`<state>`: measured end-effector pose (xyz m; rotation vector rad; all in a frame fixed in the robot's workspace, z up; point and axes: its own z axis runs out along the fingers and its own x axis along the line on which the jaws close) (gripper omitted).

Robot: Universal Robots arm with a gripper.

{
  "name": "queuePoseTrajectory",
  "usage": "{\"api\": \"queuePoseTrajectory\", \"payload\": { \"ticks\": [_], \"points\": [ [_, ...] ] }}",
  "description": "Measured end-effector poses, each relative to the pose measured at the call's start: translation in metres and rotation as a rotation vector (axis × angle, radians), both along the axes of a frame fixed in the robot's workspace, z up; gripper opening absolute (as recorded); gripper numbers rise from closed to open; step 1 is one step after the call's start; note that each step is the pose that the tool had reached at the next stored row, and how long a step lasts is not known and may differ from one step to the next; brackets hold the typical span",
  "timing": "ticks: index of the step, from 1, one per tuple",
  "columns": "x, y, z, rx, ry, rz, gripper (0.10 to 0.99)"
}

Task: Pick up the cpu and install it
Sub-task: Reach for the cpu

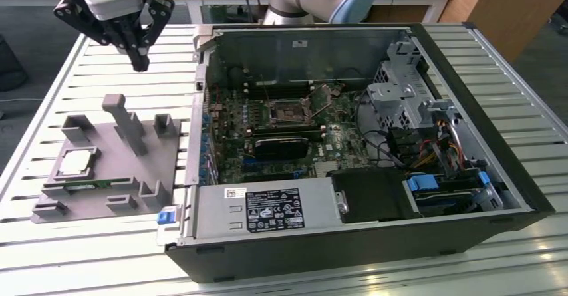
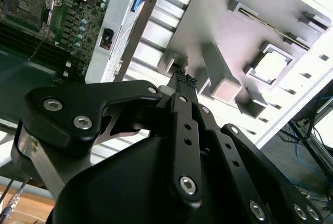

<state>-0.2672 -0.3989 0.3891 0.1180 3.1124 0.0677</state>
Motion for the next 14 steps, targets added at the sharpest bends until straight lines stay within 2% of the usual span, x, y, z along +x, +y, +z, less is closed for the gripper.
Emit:
{"api": "queuePoseTrajectory", "payload": {
  "ticks": [14],
  "points": [
    [-0.0119, 0.0000, -0.0004, 0.000, 0.0000, 0.000, 0.106]
  ]
}}
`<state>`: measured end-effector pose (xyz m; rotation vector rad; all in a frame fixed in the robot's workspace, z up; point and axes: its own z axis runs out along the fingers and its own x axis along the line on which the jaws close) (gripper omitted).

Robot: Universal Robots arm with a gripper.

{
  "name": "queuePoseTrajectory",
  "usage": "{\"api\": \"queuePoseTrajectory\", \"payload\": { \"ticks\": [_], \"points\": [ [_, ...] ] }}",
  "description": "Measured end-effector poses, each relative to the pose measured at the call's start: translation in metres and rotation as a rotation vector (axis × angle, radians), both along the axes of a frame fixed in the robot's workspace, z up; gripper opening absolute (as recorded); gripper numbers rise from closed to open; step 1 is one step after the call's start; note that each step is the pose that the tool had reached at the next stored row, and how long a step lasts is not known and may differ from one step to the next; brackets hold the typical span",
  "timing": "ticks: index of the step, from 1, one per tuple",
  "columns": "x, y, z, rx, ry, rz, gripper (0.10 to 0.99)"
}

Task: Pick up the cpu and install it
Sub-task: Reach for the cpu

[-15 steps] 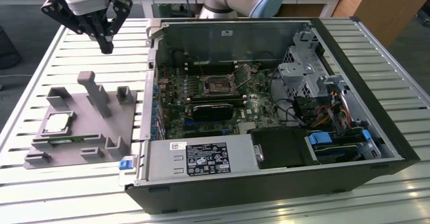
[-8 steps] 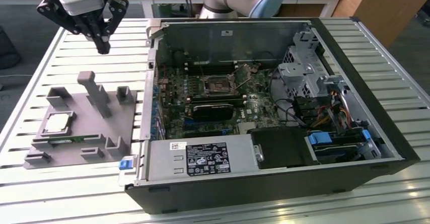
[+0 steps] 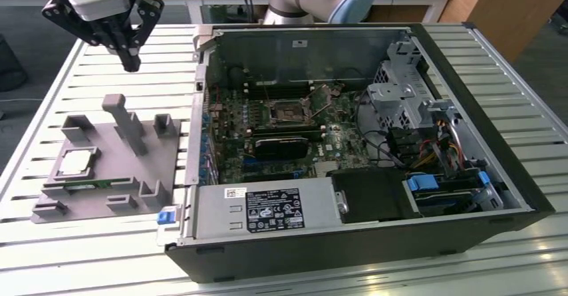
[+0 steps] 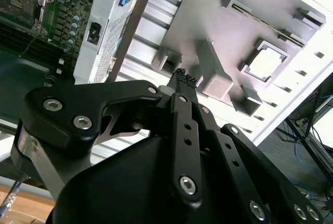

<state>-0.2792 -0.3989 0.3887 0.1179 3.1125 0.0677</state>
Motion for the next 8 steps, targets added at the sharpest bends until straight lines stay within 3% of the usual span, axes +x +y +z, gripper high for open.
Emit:
{"api": "queuePoseTrajectory", "payload": {
  "ticks": [8],
  "points": [
    [-0.0075, 0.0000, -0.0002, 0.000, 0.0000, 0.000, 0.106]
  ]
}}
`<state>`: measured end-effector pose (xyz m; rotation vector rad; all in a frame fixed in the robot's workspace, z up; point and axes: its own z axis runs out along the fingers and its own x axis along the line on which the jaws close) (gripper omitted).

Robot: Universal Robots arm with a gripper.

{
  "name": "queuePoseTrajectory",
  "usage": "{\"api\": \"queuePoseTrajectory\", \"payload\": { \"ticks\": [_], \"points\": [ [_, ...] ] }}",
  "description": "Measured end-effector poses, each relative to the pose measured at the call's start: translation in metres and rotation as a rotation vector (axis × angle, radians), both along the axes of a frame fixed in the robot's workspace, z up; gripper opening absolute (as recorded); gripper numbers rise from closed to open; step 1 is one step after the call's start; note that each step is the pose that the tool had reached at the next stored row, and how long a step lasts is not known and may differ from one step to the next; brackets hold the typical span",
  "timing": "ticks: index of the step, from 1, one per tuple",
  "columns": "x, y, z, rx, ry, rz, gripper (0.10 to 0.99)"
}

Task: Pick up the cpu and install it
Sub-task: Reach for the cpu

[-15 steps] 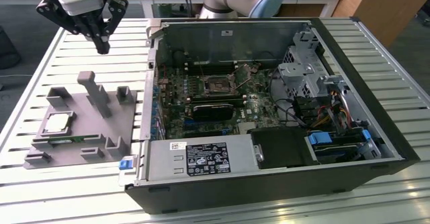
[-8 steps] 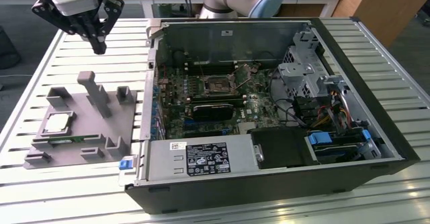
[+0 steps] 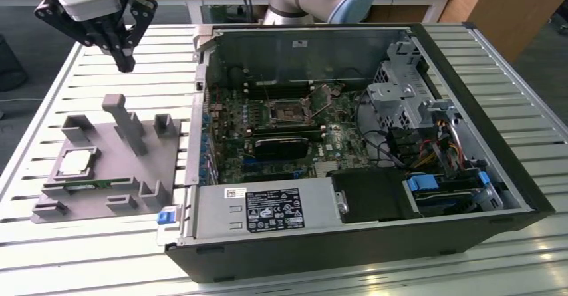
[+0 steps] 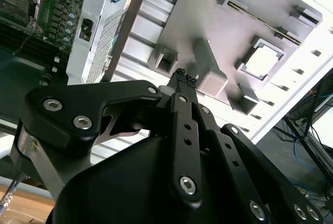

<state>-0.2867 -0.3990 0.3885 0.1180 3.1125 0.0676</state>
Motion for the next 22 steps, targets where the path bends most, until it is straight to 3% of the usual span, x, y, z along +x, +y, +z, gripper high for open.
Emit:
{"api": "queuePoseTrajectory", "payload": {
  "ticks": [22],
  "points": [
    [-0.0208, 0.0000, -0.0007, 0.000, 0.0000, 0.000, 0.106]
  ]
}}
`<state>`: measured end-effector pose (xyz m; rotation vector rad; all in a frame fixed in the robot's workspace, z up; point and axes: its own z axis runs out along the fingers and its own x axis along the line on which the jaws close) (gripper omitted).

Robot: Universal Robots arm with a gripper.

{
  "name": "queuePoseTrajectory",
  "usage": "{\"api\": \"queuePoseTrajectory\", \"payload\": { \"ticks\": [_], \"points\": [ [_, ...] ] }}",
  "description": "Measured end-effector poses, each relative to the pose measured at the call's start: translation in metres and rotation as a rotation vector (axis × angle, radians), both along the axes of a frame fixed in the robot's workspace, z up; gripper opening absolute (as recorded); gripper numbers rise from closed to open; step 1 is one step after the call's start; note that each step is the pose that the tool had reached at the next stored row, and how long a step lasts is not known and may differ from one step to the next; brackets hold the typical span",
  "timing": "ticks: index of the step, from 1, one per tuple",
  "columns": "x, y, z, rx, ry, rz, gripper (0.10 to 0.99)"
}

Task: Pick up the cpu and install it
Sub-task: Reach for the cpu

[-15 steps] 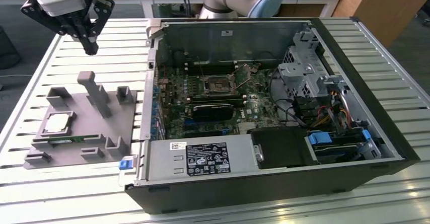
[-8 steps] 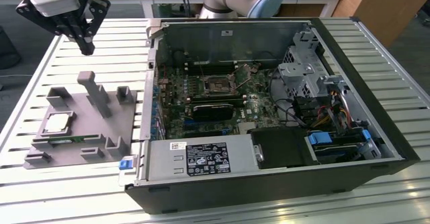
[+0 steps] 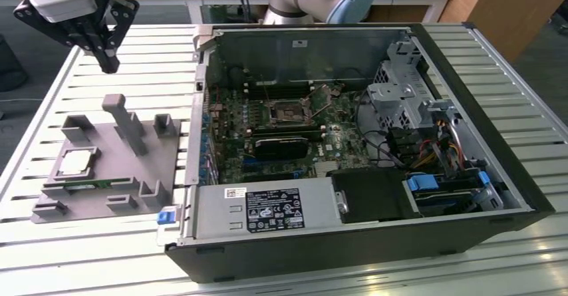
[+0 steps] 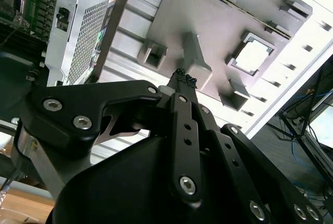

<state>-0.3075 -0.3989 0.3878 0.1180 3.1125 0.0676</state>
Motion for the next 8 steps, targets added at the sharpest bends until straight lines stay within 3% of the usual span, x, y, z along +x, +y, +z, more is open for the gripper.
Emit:
{"api": "queuePoseTrajectory", "payload": {
  "ticks": [8],
  "points": [
    [-0.0075, 0.0000, -0.0003, 0.000, 0.0000, 0.000, 0.106]
  ]
}}
